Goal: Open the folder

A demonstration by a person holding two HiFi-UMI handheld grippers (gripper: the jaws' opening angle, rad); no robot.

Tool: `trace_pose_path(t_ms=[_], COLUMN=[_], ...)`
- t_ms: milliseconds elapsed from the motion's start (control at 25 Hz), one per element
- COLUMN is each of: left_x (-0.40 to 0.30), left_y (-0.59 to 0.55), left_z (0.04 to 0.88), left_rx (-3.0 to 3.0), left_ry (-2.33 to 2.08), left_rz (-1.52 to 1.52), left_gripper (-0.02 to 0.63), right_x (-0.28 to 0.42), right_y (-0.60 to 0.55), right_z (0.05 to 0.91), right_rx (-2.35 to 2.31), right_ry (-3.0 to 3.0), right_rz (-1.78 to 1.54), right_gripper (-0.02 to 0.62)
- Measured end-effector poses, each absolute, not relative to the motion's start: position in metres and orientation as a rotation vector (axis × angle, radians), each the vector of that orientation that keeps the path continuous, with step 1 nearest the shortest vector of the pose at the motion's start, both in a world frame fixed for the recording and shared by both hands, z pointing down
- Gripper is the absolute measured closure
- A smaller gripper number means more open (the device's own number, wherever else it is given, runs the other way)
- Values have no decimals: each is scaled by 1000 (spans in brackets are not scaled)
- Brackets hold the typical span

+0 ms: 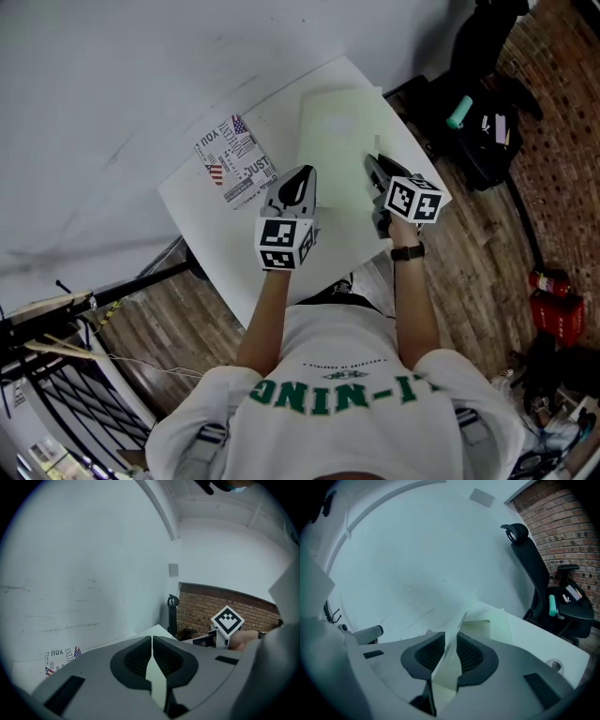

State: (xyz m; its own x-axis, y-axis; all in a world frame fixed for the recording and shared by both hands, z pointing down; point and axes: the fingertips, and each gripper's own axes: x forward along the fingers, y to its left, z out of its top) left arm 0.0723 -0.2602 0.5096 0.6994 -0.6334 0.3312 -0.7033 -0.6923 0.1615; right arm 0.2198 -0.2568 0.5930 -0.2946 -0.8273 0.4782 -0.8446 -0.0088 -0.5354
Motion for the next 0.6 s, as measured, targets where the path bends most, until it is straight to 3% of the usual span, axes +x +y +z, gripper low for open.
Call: trace_pose_path(t_ms=[600], left_x=[16], left_y=[-272], left_z=[473], left_rx=[2615], left_ry=[-1251], left_rz=[288], left_gripper=[583], right_x=[148], right_y=[-289], right_z=[532], right_rx=[1646], right_ry=[-2417], right_rz=[1109], right_gripper=[503])
